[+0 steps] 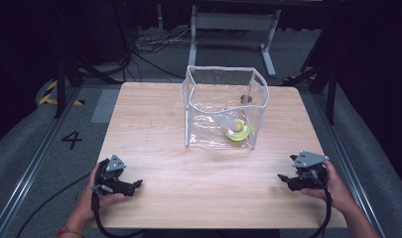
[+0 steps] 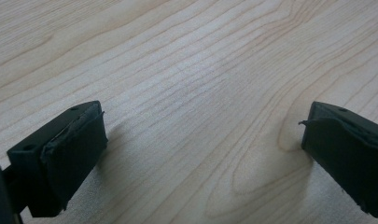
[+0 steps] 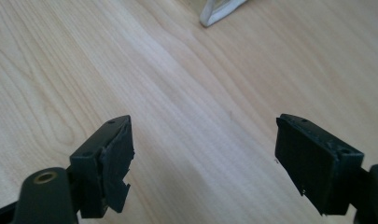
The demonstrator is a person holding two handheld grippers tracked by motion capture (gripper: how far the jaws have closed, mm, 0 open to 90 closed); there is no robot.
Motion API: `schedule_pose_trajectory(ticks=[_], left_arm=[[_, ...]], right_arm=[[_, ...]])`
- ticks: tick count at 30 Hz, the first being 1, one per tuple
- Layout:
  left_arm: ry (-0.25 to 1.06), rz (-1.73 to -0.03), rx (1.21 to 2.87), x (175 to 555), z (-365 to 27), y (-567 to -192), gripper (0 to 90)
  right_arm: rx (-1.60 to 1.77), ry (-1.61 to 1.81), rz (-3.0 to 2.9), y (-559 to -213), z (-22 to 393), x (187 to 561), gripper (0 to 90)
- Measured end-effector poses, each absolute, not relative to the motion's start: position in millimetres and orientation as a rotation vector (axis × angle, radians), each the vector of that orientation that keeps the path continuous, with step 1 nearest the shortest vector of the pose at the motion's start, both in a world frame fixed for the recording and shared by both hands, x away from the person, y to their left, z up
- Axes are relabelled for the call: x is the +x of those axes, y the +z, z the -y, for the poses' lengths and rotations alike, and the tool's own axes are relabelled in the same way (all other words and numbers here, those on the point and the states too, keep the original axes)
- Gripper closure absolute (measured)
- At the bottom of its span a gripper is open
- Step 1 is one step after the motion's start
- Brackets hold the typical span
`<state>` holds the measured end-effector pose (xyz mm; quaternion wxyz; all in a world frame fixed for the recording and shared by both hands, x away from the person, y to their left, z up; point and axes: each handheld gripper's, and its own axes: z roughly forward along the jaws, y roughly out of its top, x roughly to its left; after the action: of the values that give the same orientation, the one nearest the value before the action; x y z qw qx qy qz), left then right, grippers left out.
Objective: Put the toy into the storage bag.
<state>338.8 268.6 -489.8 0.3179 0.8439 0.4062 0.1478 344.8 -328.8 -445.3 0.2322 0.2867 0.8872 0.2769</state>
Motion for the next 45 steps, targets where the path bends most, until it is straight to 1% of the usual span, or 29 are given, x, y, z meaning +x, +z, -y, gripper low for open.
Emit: schedule_pose_trajectory(ticks=[9, 18, 19, 20, 26, 36, 41, 45], left_arm=[[0.391, -1.066, 2.223, 338.9, -268.8, -489.7, 0.2], [0.391, -1.066, 2.224, 339.1, -268.8, -489.6, 0.2], [0.375, -1.074, 2.218, 338.7, -268.3, -490.0, 0.2], [0.391, -1.066, 2.225, 339.3, -268.9, -489.6, 0.2], [0.391, -1.072, 2.225, 339.7, -268.7, -489.5, 0.2], [0.391, -1.101, 2.211, 340.5, -265.9, -489.6, 0.2], [0.412, -1.111, 2.203, 340.7, -264.9, -489.8, 0.1], [0.408, -1.118, 2.198, 340.5, -264.4, -489.9, 0.1]], right_arm=[[0.95, 0.841, -2.373, -471.0, 359.5, 336.2, 19.8], [1.047, 0.924, -2.31, -488.8, 379.2, 325.5, 19.9], [1.07, 0.955, -2.293, -490.7, 381.4, 324.5, 20.3], [1.084, 0.981, -2.285, -492.4, 383.7, 324.2, 20.3], [1.194, 1.014, -2.297, -494.4, 388.8, 329.5, 16.7], [1.229, 0.996, -2.27, -494.5, 386.6, 327.6, 15.2], [1.234, 0.993, -2.267, -494.5, 386.5, 327.4, 15.0], [1.251, 0.982, -2.257, -494.7, 386.2, 327.5, 12.1]])
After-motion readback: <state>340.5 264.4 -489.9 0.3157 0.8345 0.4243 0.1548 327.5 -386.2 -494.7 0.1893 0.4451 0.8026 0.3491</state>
